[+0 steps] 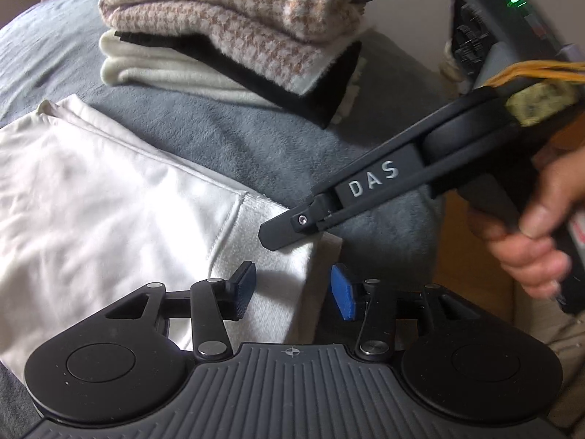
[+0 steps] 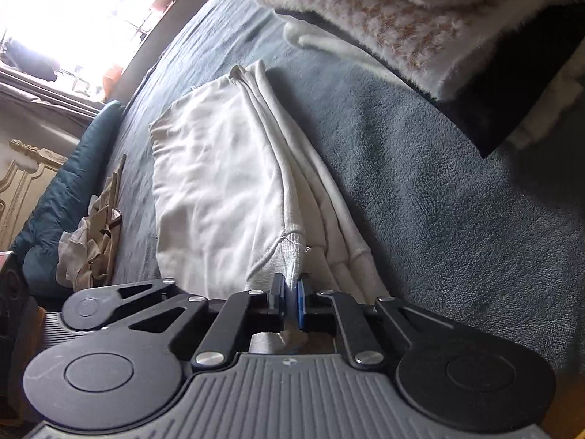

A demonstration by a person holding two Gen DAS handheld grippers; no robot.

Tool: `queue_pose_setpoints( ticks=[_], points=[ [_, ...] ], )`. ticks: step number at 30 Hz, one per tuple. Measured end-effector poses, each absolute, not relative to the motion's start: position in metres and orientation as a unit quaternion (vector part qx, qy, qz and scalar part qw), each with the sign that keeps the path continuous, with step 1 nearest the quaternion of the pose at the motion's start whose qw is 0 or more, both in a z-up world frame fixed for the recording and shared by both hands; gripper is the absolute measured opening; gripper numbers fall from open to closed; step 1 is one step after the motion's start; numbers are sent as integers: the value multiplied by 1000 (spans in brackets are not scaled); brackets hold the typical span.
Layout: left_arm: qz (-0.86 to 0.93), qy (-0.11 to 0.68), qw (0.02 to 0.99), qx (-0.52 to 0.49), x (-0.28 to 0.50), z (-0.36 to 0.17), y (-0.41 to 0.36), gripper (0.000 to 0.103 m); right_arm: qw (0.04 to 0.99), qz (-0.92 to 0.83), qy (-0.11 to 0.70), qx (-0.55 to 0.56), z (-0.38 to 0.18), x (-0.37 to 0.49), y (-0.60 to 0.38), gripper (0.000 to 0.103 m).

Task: Fold clothes

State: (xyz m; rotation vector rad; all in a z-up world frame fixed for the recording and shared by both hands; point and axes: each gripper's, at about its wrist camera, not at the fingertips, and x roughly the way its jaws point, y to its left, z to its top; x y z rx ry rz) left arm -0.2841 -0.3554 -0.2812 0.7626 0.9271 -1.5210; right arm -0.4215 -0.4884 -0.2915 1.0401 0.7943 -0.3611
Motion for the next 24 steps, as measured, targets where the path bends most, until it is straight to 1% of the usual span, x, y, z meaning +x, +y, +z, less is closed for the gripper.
queue_pose_setpoints(
  ticks=[2, 3, 5, 8, 15, 18, 20, 22, 24],
  points=[
    [-644, 397, 572, 318, -283, -280, -357, 27, 780, -169, 367, 479, -287, -424, -489, 7],
    [-645, 397, 572, 314, -283, -279, -357, 19, 780, -170, 367, 478, -285, -425, -489, 7],
    [-652, 392, 570, 310, -284, -275, -357, 10, 782, -171, 366, 475, -281, -428, -489, 7],
    [-664, 379, 565, 309, -288, -269, -358, 7, 784, -175, 363, 472, -276, -433, -491, 7],
    [-676, 385, 555, 296, -293, -264, -365, 7, 779, -186, 362, 477, -275, -441, -498, 6],
    [-670, 405, 544, 302, -295, -274, -367, 7, 769, -192, 377, 480, -288, -441, -498, 6],
    [-660, 432, 534, 304, -294, -282, -366, 8, 762, -196, 384, 483, -296, -441, -498, 7],
    [-654, 455, 526, 298, -289, -283, -357, 13, 758, -196, 384, 489, -301, -441, -500, 7],
    [-650, 469, 521, 293, -284, -280, -340, 26, 756, -196, 383, 494, -302, -442, -501, 7]
  ],
)
